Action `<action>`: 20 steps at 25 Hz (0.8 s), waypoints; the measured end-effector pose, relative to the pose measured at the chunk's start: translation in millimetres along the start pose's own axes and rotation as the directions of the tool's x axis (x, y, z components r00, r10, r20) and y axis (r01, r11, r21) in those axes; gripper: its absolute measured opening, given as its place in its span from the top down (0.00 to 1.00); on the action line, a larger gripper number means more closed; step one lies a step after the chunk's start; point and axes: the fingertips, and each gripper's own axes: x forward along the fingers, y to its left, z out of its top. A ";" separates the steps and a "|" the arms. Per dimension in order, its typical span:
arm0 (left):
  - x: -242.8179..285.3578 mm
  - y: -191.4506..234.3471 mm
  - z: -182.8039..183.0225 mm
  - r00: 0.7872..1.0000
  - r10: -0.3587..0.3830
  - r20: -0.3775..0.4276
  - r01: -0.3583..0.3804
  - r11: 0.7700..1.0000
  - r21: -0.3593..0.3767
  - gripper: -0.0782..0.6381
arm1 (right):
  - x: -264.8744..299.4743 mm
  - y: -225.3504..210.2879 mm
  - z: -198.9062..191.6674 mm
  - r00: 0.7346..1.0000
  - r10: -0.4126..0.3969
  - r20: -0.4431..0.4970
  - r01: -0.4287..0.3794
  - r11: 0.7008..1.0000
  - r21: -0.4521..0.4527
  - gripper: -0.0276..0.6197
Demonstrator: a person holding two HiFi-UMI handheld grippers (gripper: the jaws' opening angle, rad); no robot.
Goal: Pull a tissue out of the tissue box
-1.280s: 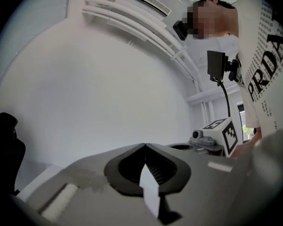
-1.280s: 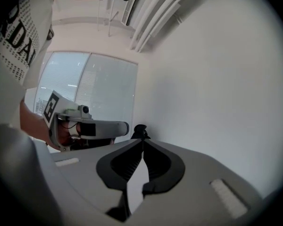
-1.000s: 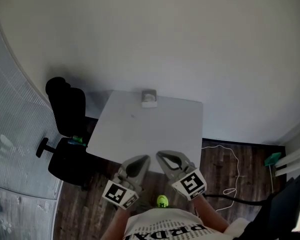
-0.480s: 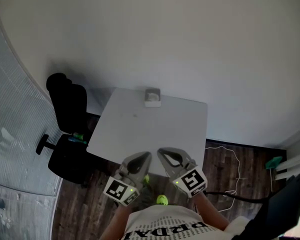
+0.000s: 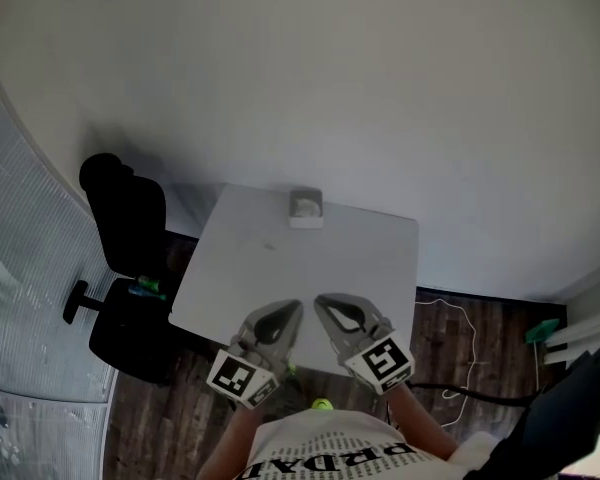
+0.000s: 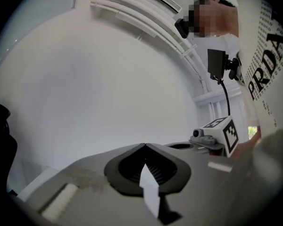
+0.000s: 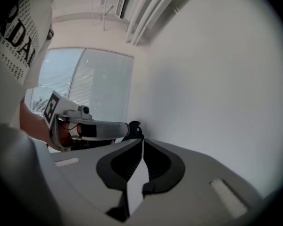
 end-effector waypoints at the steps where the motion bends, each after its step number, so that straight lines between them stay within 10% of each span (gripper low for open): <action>1: 2.8 8.1 0.6 1.000 -0.002 -0.001 0.002 1.000 -0.001 0.90 | 7.1 -2.9 1.1 1.000 -0.001 -0.003 0.000 1.000 -0.004 0.95; 20: 66.4 124.6 13.9 0.990 -0.136 -0.028 0.135 0.991 -0.014 0.90 | 120.6 -72.5 9.0 0.995 -0.096 -0.041 0.097 0.994 0.046 0.95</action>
